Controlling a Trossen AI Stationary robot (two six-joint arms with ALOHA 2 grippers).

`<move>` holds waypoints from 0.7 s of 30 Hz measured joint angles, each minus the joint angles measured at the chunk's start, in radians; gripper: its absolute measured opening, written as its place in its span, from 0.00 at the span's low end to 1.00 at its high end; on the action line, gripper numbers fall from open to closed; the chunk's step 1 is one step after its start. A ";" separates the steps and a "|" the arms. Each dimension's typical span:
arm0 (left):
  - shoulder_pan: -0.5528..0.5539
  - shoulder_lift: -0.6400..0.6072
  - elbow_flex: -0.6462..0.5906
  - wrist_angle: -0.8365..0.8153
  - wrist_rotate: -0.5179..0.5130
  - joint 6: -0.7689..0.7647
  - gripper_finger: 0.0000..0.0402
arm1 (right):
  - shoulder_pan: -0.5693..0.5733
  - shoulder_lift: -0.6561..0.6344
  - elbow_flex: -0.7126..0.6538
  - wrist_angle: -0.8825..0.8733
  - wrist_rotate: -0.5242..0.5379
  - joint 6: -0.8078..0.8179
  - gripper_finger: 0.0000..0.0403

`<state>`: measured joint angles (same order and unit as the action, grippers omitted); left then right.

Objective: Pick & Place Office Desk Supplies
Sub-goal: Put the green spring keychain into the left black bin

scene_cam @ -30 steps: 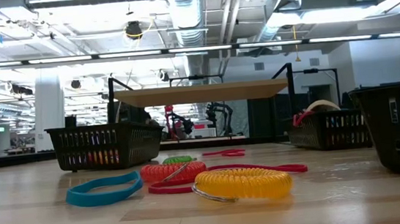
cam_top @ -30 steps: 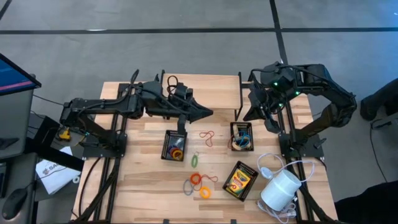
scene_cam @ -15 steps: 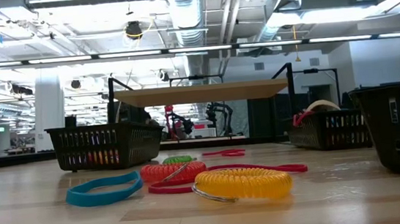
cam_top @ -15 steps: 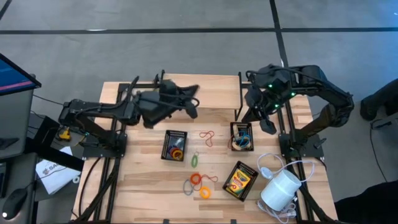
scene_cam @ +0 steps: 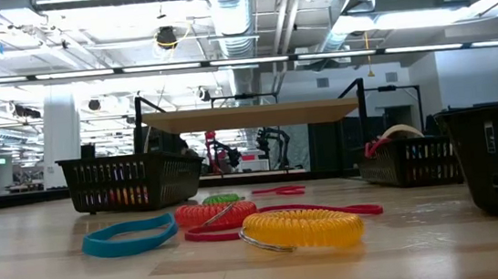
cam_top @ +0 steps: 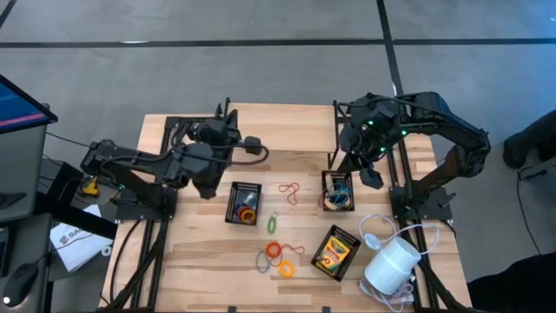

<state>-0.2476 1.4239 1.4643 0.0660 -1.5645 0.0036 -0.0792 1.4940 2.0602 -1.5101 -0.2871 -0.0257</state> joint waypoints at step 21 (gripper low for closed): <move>0.047 -0.118 -0.001 0.425 2.429 -0.512 0.00 | 0.000 0.000 0.000 -0.002 0.000 0.053 0.00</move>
<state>-0.2004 1.3057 1.4635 0.4907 0.8644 -0.5080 -0.0792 1.4937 2.0605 -1.5124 -0.2871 0.0277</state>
